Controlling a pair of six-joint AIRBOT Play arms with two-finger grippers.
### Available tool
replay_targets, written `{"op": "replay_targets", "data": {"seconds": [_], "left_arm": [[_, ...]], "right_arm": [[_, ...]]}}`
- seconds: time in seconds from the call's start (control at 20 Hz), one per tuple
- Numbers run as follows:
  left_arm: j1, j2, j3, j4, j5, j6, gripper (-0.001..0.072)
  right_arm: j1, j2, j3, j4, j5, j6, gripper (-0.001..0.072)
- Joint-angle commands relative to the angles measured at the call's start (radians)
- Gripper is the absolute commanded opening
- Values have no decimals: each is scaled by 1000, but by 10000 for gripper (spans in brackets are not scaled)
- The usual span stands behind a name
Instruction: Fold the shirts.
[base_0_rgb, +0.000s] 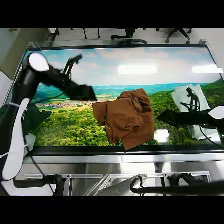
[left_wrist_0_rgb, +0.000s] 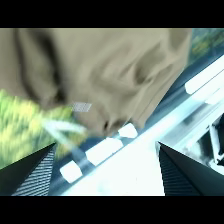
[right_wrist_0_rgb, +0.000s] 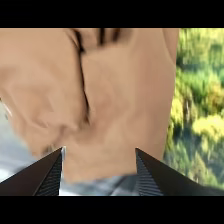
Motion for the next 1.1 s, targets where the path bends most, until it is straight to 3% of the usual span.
{"op": "replay_targets", "data": {"seconds": [0.0, 0.25, 0.5, 0.95, 1.0, 1.05], "left_arm": [[44, 122, -396, -11, 118, 32, 709], [-98, 184, -870, -327, 425, 180, 710], [-272, 180, -979, -522, 782, 242, 709], [-338, -33, -799, -518, 764, 240, 707], [-338, -52, -780, -520, 764, 238, 573], [-338, -70, -764, -519, 763, 238, 381]], "right_arm": [[-14, -63, -35, -9, 34, -51, 501], [-11, -159, -58, -28, -63, -51, 501], [97, -273, -65, -21, -72, -61, 500], [220, -346, -72, 4, -199, -51, 499], [220, -346, -72, 5, -207, -51, 471], [220, -346, -72, 5, -206, -51, 273]]}}
